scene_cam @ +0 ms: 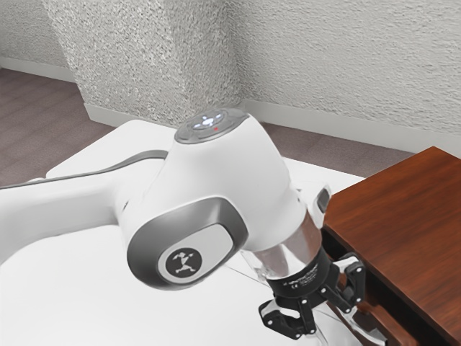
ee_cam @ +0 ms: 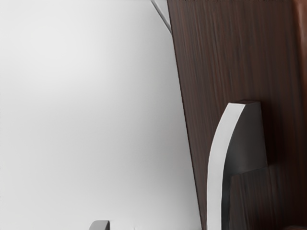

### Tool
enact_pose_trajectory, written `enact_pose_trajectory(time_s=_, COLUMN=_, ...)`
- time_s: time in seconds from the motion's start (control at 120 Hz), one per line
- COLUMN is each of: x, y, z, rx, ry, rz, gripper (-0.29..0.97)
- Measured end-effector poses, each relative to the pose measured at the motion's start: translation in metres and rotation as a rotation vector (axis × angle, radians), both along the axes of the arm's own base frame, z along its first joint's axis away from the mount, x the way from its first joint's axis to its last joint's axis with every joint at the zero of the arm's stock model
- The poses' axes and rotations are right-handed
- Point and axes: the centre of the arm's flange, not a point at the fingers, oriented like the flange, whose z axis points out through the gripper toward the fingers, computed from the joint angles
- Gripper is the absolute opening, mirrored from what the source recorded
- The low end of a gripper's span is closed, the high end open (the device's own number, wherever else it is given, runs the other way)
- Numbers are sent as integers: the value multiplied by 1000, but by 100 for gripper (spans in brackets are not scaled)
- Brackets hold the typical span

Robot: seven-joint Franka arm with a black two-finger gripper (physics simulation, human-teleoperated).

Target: Pull the drawer handle with one arm to open the drawer

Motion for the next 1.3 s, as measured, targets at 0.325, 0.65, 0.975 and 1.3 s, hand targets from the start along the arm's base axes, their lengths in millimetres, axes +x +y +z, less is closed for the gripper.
enact_pose_trajectory(time_s=0.325, x=-5, y=6, z=2, rx=9, ry=-13, rz=-3, gripper=16)
enact_pose_trajectory(time_s=0.65, x=-13, y=13, z=4, rx=5, ry=-23, rz=-5, gripper=13)
enact_pose_trajectory(time_s=0.975, x=-26, y=21, z=2, rx=5, ry=-25, rz=-9, gripper=12)
enact_pose_trajectory(time_s=1.3, x=-34, y=25, z=1, rx=6, ry=-34, rz=-15, gripper=12)
